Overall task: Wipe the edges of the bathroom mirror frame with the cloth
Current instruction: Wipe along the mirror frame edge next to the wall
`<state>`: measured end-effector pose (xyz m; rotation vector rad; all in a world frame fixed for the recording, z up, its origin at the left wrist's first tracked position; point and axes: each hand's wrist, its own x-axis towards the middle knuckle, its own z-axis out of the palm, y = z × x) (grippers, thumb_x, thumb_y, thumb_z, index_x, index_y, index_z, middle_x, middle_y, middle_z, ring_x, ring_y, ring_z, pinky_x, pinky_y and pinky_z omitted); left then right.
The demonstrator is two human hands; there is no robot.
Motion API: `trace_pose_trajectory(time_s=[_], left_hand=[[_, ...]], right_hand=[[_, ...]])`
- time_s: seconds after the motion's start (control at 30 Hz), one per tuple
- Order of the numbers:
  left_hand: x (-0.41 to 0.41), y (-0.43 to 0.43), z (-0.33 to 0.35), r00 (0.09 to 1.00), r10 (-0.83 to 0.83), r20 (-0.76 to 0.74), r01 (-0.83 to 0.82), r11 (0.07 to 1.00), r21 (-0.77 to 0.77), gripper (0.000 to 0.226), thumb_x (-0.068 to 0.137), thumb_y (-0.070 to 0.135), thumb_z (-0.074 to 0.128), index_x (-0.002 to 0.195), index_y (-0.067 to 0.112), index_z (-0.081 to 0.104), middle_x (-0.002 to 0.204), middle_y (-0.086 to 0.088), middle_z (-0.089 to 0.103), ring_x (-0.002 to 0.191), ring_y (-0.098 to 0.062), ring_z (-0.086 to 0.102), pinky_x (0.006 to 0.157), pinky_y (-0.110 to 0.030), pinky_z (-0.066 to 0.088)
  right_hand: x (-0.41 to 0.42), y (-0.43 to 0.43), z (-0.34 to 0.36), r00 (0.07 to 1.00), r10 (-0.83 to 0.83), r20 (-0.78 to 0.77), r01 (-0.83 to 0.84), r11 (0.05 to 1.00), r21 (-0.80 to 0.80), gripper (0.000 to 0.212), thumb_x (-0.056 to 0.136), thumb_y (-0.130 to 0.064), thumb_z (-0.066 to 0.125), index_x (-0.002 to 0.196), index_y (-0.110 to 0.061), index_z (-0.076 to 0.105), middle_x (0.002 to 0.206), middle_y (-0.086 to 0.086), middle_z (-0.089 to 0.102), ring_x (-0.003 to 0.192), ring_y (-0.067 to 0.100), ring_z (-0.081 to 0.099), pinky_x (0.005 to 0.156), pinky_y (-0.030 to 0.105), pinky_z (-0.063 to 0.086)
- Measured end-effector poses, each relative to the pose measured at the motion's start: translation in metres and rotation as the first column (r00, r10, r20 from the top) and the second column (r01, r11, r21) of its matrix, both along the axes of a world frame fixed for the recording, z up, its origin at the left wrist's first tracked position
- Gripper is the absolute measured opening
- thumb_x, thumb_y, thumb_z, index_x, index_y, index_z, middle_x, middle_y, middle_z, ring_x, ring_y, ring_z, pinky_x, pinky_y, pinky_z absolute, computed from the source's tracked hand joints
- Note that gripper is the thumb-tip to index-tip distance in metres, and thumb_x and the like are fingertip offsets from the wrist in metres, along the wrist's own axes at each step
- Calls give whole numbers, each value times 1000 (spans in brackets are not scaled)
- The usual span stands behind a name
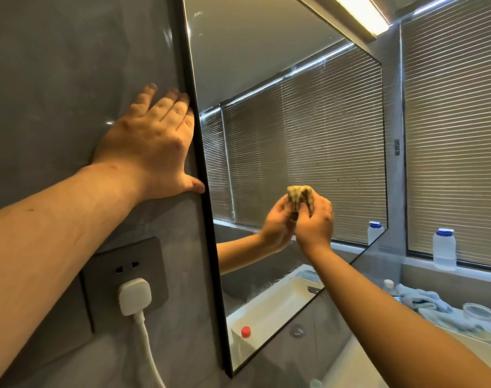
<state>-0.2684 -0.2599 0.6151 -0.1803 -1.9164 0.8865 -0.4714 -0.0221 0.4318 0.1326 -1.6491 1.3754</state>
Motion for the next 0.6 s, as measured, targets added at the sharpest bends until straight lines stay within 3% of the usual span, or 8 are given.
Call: trace_pose_trajectory(time_s=[0.1,0.23,0.33,0.47,0.6], left_hand=[[1,2,0,1000,31,6,-31,999,11,126,57,88,49,141,-6,39,150,-23,37,143,-36,30,120,-52,12],[0,2,-1,999,42,1,-42,999,6,126,59,89,49,143,-5,36,152,-22,34,144,-35,27,120,-52,11],[-1,1,-1,999,41,2,-41,999,8,126,59,88,51,143,-5,37,152,-22,35,144,-35,28,120,-52,11],[0,2,-2,1000,29,13,-29,1000,11,125,58,86,55,141,-6,39,150,-23,38,142,-37,30,119,-53,13],[1,2,0,999,31,11,-31,999,9,124,58,86,54,141,-6,39,150,-24,37,143,-37,30,119,-53,14]], right_hand=[[-6,10,-1,994,12,104,-12,1000,-5,37,97,-21,56,133,-12,58,128,12,54,115,31,55,99,45,46],[5,15,-3,987,48,155,-49,999,5,29,100,-28,52,120,-9,61,122,11,53,102,29,58,82,34,43],[17,8,-12,991,67,119,-71,997,34,28,102,-29,47,109,-7,61,113,10,52,96,29,57,79,36,44],[39,-13,-17,996,91,11,-92,991,96,19,99,-25,55,100,-7,60,100,6,53,85,21,55,72,33,44],[47,-19,-16,989,145,-32,-142,986,83,13,93,-23,64,93,-11,60,93,1,53,77,5,52,65,12,40]])
